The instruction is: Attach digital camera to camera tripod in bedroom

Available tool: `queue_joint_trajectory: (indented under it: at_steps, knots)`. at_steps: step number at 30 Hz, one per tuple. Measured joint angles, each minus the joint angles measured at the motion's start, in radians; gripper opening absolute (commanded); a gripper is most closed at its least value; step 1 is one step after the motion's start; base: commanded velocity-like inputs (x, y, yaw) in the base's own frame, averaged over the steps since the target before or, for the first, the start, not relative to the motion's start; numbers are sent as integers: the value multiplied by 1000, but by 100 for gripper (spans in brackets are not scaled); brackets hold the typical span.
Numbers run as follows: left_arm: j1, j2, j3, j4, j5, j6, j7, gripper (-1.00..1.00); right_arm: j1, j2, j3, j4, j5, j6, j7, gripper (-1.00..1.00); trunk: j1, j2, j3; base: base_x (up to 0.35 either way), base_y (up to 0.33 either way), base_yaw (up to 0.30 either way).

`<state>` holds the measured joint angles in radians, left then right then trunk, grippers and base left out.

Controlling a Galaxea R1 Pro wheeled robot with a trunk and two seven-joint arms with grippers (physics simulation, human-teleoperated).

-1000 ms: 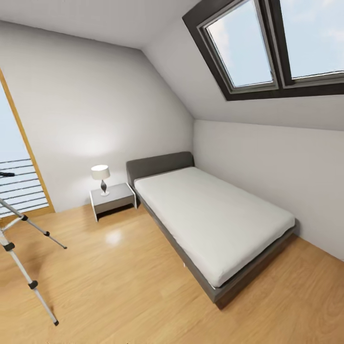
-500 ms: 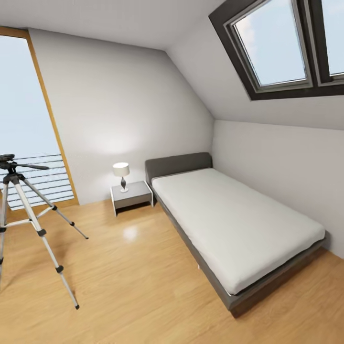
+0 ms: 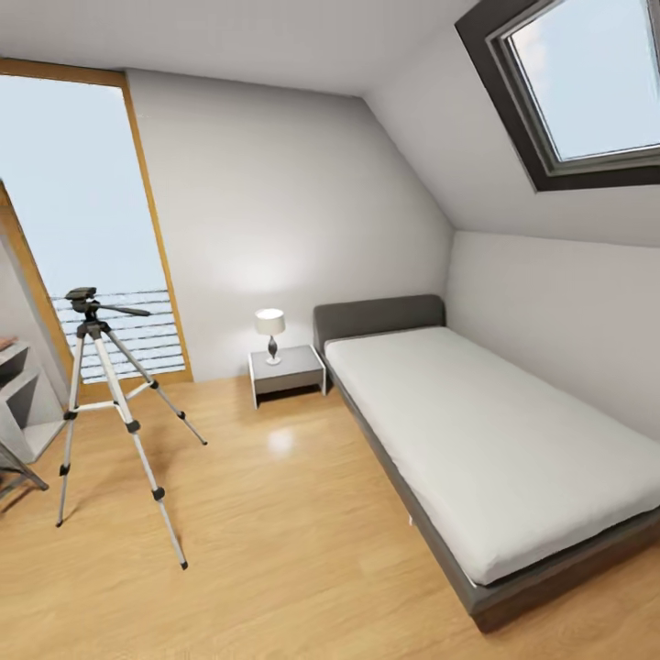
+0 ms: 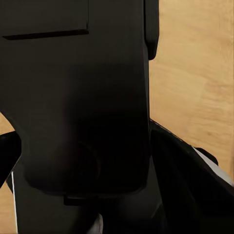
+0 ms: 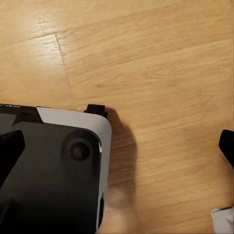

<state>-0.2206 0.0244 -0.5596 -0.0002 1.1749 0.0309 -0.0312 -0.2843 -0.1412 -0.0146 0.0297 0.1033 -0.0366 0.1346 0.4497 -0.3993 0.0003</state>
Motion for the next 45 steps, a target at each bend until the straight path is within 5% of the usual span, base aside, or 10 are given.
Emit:
queue_joint_trajectory:
  at_steps: [45]
  knots:
    - [0, -2, 0, 0, 7, -2, 2, -100, 0, 3, 0, 1, 15, 2, -1, 100, 0, 0, 0, 0, 0, 276]
